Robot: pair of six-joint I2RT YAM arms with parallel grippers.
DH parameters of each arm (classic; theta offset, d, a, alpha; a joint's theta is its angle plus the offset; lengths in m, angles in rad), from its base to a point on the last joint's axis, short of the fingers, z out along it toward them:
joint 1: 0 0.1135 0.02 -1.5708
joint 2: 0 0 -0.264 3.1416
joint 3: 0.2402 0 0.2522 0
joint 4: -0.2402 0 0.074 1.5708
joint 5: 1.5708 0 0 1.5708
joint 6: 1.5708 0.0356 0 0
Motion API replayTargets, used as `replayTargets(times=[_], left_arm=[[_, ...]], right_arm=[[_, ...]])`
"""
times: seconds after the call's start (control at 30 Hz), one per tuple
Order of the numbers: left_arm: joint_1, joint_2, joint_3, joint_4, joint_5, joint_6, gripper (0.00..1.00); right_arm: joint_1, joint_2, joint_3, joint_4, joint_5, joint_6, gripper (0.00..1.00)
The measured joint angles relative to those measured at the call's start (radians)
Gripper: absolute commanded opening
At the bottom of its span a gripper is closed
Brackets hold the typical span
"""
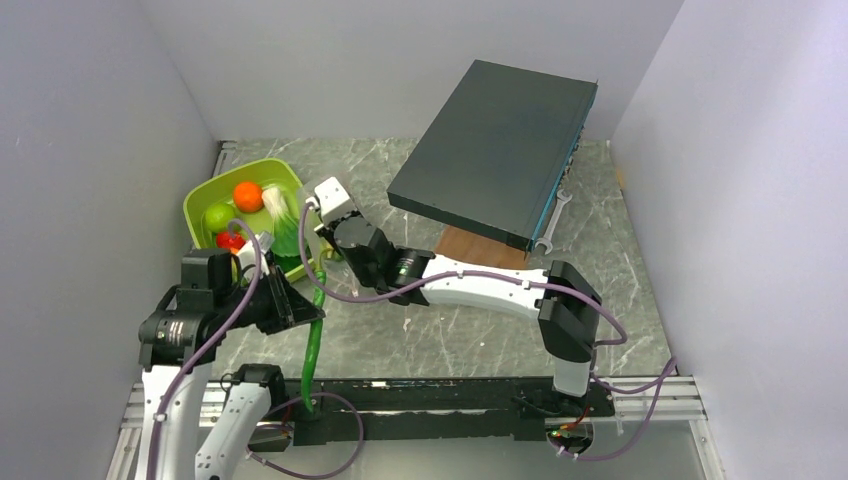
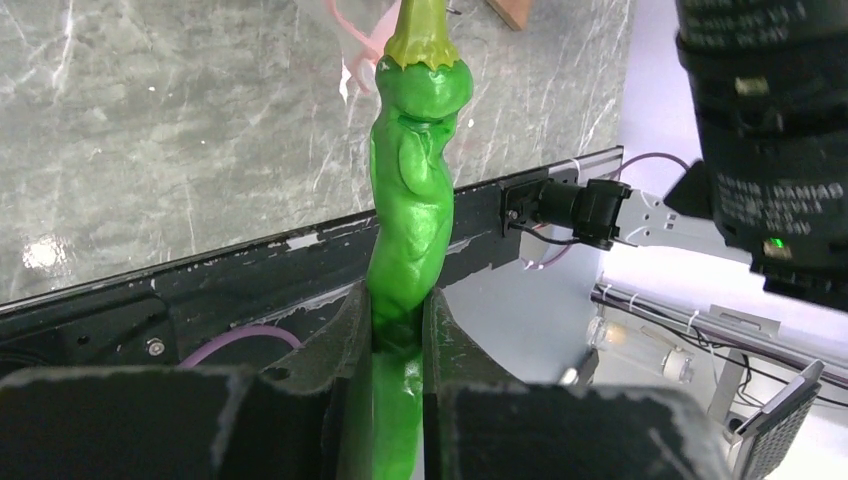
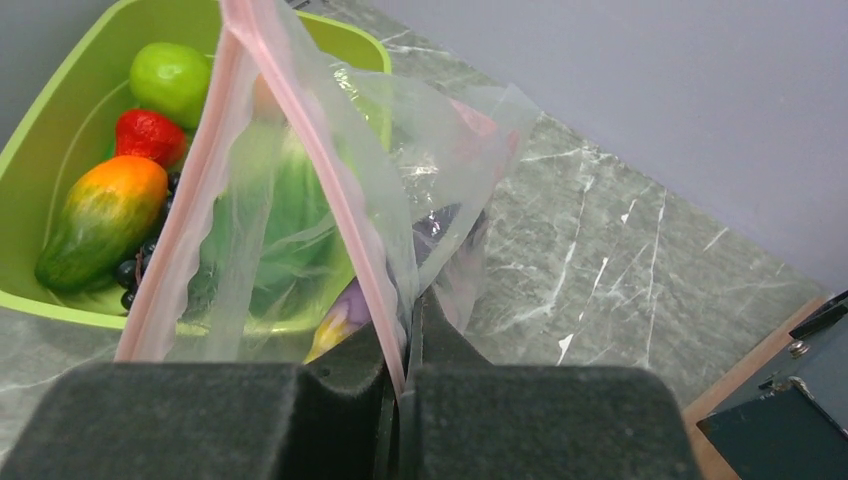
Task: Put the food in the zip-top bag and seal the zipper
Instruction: Place the fake vegetable in the zipper food storage bag.
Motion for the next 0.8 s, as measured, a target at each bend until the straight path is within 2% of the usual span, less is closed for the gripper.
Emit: replayTargets(times=[0.17, 0.4, 0.53, 0.57, 0.7, 0.8], left_arm=[[0.000, 0.072, -0.063, 0.097, 0.031, -0.020, 0.00], [0.000, 0.253, -0.063, 0.222, 0.023, -0.081, 0.00], [0.000, 0.284, -0.068, 0.317, 0.019, -0.171, 0.12], [0.000, 0.283, -0.076, 0.354, 0.021, -0.197, 0.15], [0.000, 0.302, -0.126, 0.462, 0.040, -0.282, 0.43], [0.000, 0.322, -0.170, 0.517, 0.049, -0.325, 0.70]], right_arm=[[0.014, -0.008, -0.022, 0.041, -0.008, -0.013, 0.00], [0.058, -0.101, -0.180, 0.138, -0.045, -0.059, 0.00], [0.061, -0.112, -0.190, 0.154, -0.055, -0.055, 0.00], [0.061, -0.112, -0.190, 0.153, -0.056, -0.047, 0.00], [0.058, -0.112, -0.189, 0.138, -0.056, 0.002, 0.00], [0.057, -0.112, -0.185, 0.098, -0.054, 0.058, 0.00]])
